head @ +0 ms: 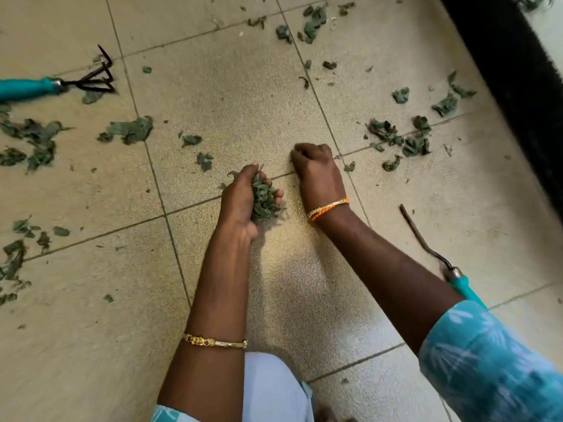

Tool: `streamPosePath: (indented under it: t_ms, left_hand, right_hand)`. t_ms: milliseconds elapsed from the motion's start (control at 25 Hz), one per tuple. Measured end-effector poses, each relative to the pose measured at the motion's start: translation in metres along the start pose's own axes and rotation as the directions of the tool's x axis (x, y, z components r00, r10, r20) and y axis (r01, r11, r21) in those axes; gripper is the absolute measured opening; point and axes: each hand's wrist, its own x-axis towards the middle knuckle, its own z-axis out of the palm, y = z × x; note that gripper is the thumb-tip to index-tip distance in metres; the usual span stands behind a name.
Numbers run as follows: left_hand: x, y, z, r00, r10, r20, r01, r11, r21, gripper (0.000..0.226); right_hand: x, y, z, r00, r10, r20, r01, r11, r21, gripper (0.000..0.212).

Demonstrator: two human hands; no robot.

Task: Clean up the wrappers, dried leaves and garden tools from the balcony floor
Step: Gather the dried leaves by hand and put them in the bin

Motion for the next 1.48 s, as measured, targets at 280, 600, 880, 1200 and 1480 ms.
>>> streamPosePath:
  t_ms: [280,600,880,1200,1480]
  left_hand:
    - [0.007,0.0,0.01,0.985,-0.061,0.16,0.074,0.994,-0.075,0.019]
    - [0.005,-0.02,0.032,0.958,-0.205,0.203,0.172,0.97,0.17,0.026]
    - [0.001,-0.035,0.046,0.961,-0.208,0.181,0.18,0.97,0.163,0.029]
    - [-0.005,-0.027,0.045,0.989,-0.116,0.087,0.1,0.98,0.171,0.015]
    - [-0.001,-0.024,0.04,0.99,-0.113,0.085,0.098,0.982,0.163,0.011]
  right_hand:
    - [0.016,0.008,-0.044,0.92,0.377,0.105,-0.378,0.787,0.487,0.017]
    - [-0.057,-0.023,-0.046,0.964,0.261,-0.058,-0.199,0.847,0.493,0.031]
    - [-0.057,-0.006,-0.071,0.925,0.38,0.015,-0.327,0.776,0.539,0.038]
    - [-0.022,0.063,-0.045,0.827,0.556,-0.085,-0.548,0.831,0.1,0.068]
    - [-0.032,0.047,-0.023,0.97,0.238,-0.039,-0.239,0.97,-0.031,0.03]
